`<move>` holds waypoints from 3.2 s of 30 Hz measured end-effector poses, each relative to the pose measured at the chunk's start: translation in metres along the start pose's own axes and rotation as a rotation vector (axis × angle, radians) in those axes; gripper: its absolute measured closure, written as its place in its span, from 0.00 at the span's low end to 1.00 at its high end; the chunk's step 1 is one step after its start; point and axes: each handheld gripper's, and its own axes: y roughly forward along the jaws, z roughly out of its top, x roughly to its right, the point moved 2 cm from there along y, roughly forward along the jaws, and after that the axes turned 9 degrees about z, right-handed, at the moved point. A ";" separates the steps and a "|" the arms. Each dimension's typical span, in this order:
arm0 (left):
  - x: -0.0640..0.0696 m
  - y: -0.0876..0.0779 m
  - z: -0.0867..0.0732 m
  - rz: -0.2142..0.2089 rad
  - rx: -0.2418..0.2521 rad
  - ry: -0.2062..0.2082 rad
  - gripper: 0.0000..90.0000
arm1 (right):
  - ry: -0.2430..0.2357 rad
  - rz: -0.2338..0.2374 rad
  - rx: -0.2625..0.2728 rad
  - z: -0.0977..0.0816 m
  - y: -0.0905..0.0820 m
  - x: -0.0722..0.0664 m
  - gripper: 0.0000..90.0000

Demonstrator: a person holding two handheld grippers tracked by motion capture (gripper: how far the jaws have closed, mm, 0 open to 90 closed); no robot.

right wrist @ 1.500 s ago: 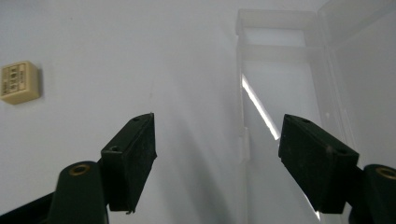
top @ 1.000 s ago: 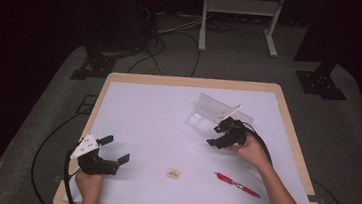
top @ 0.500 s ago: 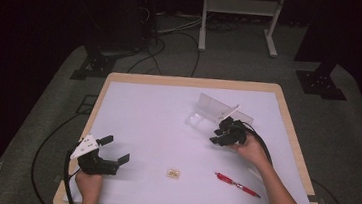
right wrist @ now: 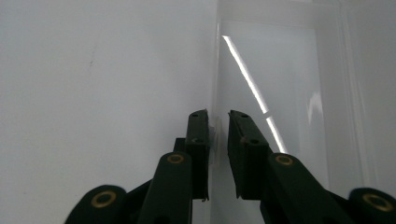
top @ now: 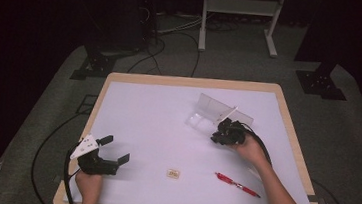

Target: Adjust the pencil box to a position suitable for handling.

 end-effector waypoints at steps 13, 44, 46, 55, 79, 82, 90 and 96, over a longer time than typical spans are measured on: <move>0.000 0.000 0.000 0.000 -0.001 0.000 0.00 | -0.037 -0.015 -0.013 0.001 0.000 -0.002 0.94; 0.000 0.001 0.000 0.001 -0.006 0.001 0.00 | -0.213 -0.010 0.022 0.020 -0.018 -0.041 0.94; 0.000 0.001 0.000 0.002 -0.007 0.001 0.00 | -0.231 0.006 0.024 0.022 -0.019 -0.048 0.94; 0.000 0.001 0.000 0.002 -0.007 0.002 0.00 | -0.270 0.047 0.019 0.026 -0.011 -0.064 0.94; 0.000 0.001 0.000 0.002 -0.004 0.002 0.00 | -0.248 0.139 -0.011 0.018 0.013 -0.078 0.95; 0.000 0.001 0.000 0.001 -0.005 0.002 0.00 | -0.238 0.148 -0.020 0.017 0.014 -0.077 0.95; 0.000 0.001 0.000 0.002 -0.004 0.001 0.00 | -0.200 0.178 -0.024 0.016 0.016 -0.075 0.92; 0.000 0.001 0.000 0.001 -0.004 0.003 0.00 | -0.177 0.200 -0.016 0.016 0.015 -0.074 0.85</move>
